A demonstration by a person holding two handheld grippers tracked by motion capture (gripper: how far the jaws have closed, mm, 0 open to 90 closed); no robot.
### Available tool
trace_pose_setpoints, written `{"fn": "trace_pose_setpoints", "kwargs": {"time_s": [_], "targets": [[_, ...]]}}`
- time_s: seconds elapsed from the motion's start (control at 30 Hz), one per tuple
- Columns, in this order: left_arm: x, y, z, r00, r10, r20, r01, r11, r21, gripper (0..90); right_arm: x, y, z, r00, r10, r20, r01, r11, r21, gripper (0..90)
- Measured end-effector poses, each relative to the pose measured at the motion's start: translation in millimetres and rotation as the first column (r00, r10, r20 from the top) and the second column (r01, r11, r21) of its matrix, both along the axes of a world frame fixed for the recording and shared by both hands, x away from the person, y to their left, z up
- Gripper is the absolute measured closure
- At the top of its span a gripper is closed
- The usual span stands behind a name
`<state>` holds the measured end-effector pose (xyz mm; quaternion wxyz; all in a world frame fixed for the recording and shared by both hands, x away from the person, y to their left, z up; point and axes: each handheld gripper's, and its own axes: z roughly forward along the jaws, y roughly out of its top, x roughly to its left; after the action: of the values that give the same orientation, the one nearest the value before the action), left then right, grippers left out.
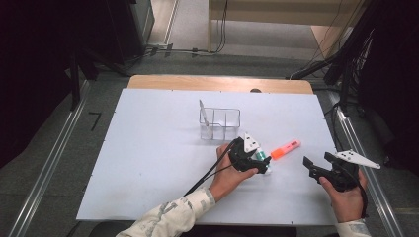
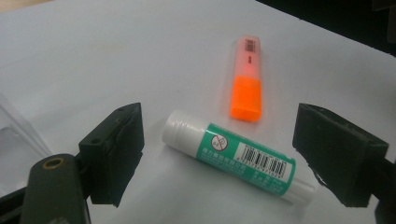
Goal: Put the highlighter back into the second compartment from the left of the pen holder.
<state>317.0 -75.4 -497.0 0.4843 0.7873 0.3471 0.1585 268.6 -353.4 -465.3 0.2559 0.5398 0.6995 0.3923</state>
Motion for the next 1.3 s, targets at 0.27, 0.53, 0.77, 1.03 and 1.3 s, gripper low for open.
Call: {"fn": "trace_pose_setpoints", "kwargs": {"time_s": [0.27, 0.53, 0.77, 1.03, 1.3], "targets": [[3.2, -12.8, -2.5, 0.9998, -0.018, 0.002, 0.018, 0.9996, 0.021, 17.4, 0.2, -0.8, 0.0, 1.0000, -0.001, 0.000, 0.001, 1.000, 0.002, 17.0], [8.4, -21.0, -6.0, 0.9996, -0.027, 0.004, 0.027, 0.9987, 0.044, 17.6, 0.3, -1.3, 0.0, 1.0000, -0.003, -0.002, 0.003, 1.000, 0.006, 17.0], [9.9, -30.6, -8.3, 0.9988, -0.048, 0.006, 0.047, 0.9971, 0.060, 18.8, 0.8, -0.3, -1.0, 1.0000, -0.005, -0.008, 0.005, 1.000, -0.002, 17.0], [13.0, -39.2, -9.3, 0.9985, -0.054, 0.006, 0.054, 0.9956, 0.077, 20.0, 0.7, -1.0, -1.0, 0.9999, -0.003, -0.010, 0.003, 1.000, 0.000, 17.0], [17.1, -44.1, -9.9, 0.9983, -0.059, -0.002, 0.059, 0.9943, 0.089, 21.5, 0.8, -1.4, -1.1, 0.9999, -0.008, -0.009, 0.008, 1.000, 0.004, 17.1]]}}
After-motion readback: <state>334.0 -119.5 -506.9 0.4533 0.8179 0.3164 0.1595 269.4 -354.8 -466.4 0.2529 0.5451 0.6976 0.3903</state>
